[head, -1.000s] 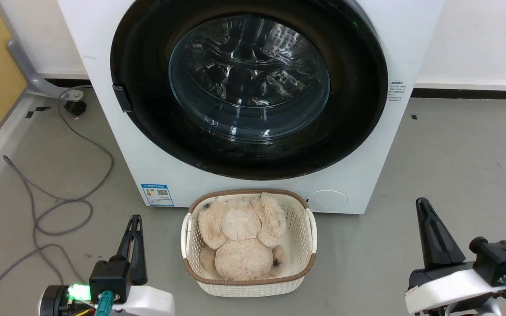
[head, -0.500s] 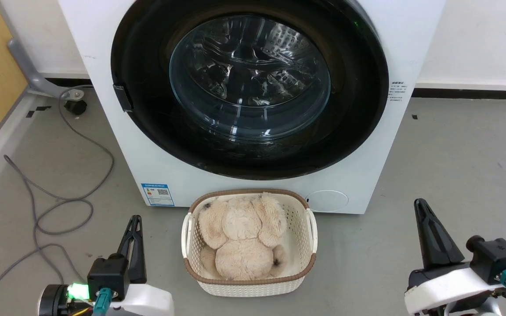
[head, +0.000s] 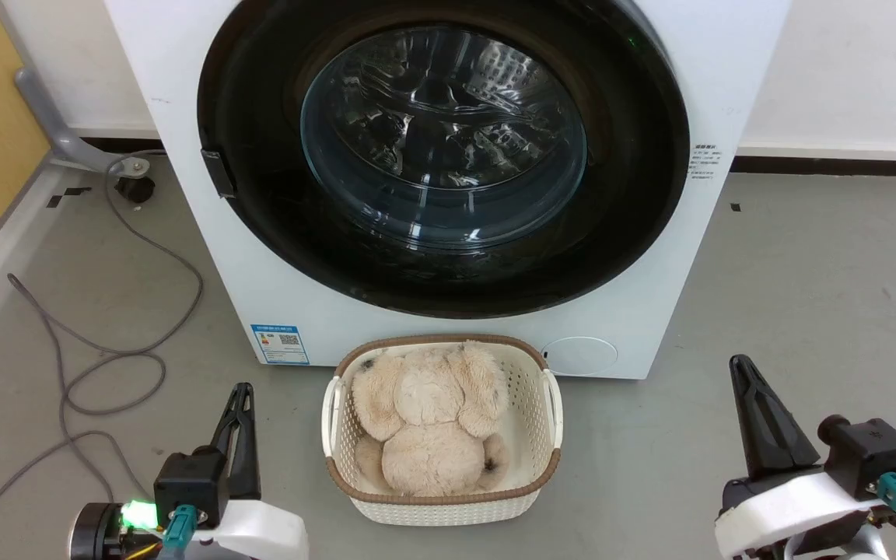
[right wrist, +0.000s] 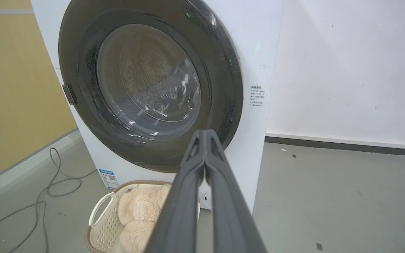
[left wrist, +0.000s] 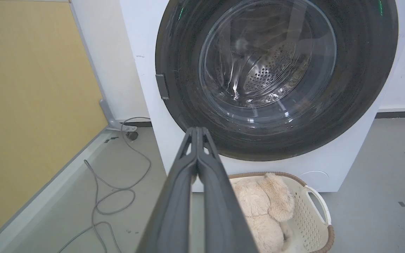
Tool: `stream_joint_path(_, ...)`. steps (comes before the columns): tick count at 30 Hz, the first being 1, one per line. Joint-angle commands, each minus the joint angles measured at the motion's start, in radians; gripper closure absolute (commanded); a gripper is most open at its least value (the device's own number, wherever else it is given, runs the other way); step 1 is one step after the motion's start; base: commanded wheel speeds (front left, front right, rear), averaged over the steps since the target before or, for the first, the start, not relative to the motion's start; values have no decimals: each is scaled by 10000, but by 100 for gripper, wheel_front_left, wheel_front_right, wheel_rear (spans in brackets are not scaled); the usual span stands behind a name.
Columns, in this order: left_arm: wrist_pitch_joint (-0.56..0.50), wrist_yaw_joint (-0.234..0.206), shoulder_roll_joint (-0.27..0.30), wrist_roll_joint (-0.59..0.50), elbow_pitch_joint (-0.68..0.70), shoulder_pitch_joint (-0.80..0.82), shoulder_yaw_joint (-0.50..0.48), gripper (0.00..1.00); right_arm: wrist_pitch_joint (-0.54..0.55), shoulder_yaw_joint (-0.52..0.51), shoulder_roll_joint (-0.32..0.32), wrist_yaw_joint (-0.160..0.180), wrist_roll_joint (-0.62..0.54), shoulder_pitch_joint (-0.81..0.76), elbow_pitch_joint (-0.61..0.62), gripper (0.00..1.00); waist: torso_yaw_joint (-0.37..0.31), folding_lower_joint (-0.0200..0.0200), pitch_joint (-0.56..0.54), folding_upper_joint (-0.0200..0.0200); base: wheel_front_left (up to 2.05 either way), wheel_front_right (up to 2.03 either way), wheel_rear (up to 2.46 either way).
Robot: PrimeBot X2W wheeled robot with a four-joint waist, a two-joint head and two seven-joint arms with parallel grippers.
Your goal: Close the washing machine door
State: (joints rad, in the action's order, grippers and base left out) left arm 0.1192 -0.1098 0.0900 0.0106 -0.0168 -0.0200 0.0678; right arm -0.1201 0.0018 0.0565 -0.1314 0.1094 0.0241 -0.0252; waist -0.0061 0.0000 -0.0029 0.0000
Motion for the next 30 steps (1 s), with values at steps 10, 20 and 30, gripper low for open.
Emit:
stream_joint_path(10,-230,237,-88,-65,65,119,-157,100,234,-11,-39,5,-261,-149,86,100,11,0,5,0,0,0,0)
stream_joint_path(20,-434,420,-154,-74,87,136,-267,100,439,-12,-44,5,-438,-169,122,100,22,0,10,0,0,0,0)
stream_joint_path(30,-638,602,-219,-82,108,153,-378,100,644,-14,-49,6,-614,-188,157,100,32,0,16,0,0,0,0)
